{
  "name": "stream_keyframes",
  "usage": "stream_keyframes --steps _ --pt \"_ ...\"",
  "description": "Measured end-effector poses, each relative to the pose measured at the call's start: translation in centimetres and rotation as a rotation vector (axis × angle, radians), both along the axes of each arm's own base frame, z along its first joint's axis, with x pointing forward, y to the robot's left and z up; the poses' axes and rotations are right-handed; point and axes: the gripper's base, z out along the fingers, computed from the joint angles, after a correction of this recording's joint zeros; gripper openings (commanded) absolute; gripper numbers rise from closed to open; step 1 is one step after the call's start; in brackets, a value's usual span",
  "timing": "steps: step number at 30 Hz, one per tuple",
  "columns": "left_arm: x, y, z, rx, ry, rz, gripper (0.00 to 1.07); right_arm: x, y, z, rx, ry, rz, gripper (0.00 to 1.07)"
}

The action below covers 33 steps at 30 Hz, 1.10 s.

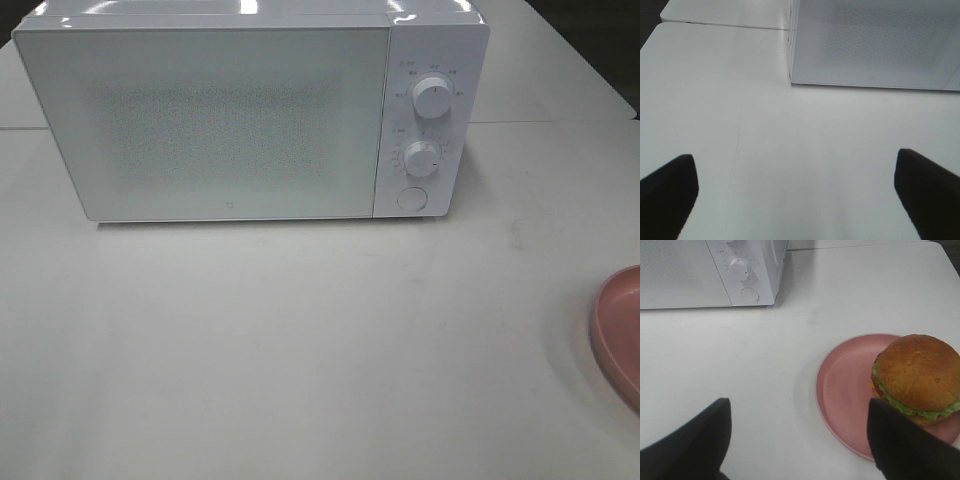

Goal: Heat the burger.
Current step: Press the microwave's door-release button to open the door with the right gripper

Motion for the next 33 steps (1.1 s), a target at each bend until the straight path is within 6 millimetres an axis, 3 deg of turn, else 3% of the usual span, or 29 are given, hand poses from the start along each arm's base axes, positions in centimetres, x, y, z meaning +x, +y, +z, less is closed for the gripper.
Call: stream_keyframes --steps 15,21,25,33 --pt "0.0 0.0 0.0 0.0 0.0 0.0 1.0 0.0 0.0 0.1 0.001 -0.004 0.0 0.72" --pt "0.0 0.0 0.0 0.0 0.0 0.0 1.0 -0.1 0.0 1.6 0.013 -0.087 0.002 0.72" --pt "0.0 0.0 0.0 0.0 0.0 0.0 1.0 0.6 0.1 2.0 0.01 -0.078 0.003 0.72" --pt "0.0 0.0 0.0 0.0 0.0 0.0 1.0 3.9 0.7 2.7 -0.001 -0.023 0.008 0.72"
